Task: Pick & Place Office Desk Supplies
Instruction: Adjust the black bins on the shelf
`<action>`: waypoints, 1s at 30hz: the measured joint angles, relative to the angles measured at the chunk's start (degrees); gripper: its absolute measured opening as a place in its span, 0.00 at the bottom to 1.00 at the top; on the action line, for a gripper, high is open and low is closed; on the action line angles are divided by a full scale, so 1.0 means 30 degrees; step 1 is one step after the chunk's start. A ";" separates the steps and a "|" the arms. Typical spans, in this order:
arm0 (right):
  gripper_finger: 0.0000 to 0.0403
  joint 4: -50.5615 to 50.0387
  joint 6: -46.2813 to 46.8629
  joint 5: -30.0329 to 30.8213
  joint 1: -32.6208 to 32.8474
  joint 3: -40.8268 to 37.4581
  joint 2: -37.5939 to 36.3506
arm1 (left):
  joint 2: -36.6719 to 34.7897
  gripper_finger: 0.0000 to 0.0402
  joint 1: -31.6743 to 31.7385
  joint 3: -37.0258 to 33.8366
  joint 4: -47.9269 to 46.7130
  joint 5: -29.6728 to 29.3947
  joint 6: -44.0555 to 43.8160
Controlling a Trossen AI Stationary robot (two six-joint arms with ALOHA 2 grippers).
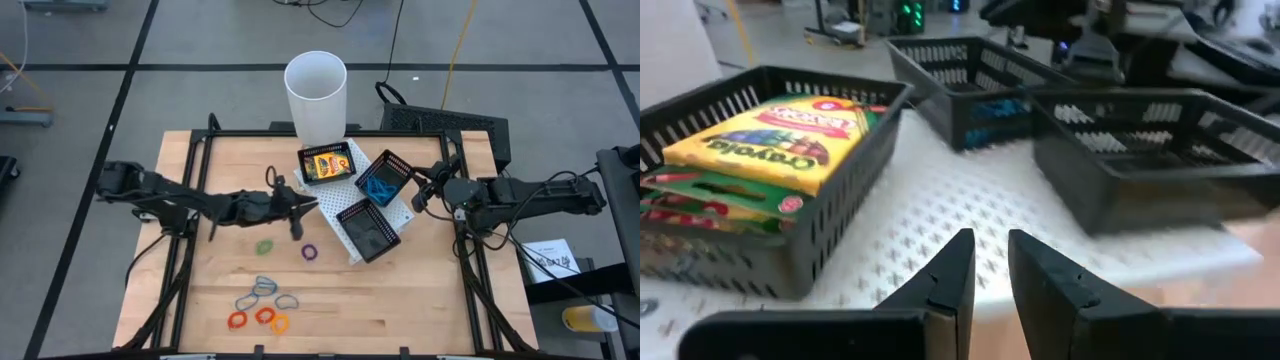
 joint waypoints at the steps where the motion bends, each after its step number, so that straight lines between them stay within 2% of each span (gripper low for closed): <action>1: 0.19 0.0000 -0.0003 0.0038 0.0000 0.0000 0.0000 | 0.0452 0.18 0.0204 0.0005 0.0674 0.0001 0.0003; 9: 0.19 -0.0024 0.0000 0.0057 0.0000 0.0000 0.0000 | 0.2925 0.18 0.1627 0.0183 0.4762 0.0353 0.0745; 12: 0.19 -0.0022 0.0000 0.0057 0.0000 0.0000 0.0000 | 0.3695 0.18 0.1980 0.0652 0.4881 0.1069 0.0779; 21: 0.19 -0.0022 -0.0007 0.0086 0.0000 0.0000 0.0002 | 0.5944 0.18 0.2564 0.2543 0.4841 0.0980 0.1944; 30: 0.19 -0.0036 -0.0516 0.0150 0.0000 0.0007 0.0000 | 0.5939 0.18 0.2662 0.2812 0.4881 -0.0880 0.2533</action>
